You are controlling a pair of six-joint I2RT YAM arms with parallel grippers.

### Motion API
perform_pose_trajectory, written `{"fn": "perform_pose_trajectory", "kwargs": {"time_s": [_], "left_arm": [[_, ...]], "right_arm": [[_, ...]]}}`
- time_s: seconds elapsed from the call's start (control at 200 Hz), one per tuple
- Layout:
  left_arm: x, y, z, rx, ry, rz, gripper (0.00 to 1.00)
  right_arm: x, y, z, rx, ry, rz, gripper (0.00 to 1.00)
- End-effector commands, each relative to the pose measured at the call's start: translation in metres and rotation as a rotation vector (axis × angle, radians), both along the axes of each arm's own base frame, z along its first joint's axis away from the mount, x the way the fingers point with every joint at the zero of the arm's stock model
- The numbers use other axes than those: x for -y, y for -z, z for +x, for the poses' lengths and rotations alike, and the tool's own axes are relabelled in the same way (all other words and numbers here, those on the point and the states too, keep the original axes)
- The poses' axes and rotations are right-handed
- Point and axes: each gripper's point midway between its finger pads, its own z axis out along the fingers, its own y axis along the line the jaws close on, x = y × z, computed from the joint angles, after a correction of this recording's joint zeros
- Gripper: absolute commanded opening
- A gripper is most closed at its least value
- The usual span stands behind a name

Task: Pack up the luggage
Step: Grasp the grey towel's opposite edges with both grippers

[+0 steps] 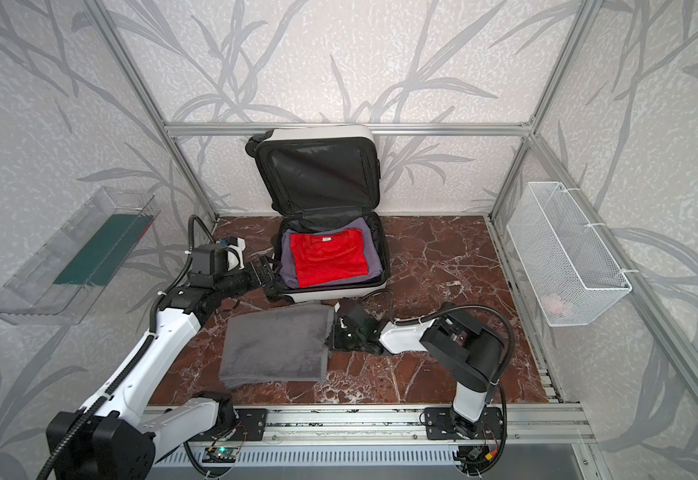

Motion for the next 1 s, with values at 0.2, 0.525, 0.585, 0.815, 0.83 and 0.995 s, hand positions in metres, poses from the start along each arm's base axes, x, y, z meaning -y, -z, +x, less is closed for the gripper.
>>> {"fn": "perform_pose_trajectory", "kwargs": {"time_s": [0.2,0.525,0.585,0.815,0.83,0.995], "left_arm": [[0.024,0.018,-0.036,-0.062,0.078,-0.046,0.99],[0.051,0.095,-0.074,-0.196,0.148,0.006,0.98],[0.052,0.105,-0.076,-0.208,0.144,-0.002,0.96],[0.059,0.131,-0.080,-0.249,0.178,0.017,0.87],[0.059,0.132,-0.079,-0.253,0.178,0.019,0.87],[0.063,0.153,-0.077,-0.280,0.182,0.018,0.80]], "right_arm": [[0.140,0.013,-0.024,-0.108,0.086,-0.271,0.00],[0.173,0.012,-0.022,-0.115,0.173,-0.264,0.00],[0.172,0.013,-0.021,-0.119,0.169,-0.263,0.00],[0.172,0.013,-0.019,-0.121,0.179,-0.260,0.00],[0.172,0.013,-0.018,-0.122,0.181,-0.259,0.00],[0.173,0.014,-0.018,-0.120,0.184,-0.261,0.00]]}}
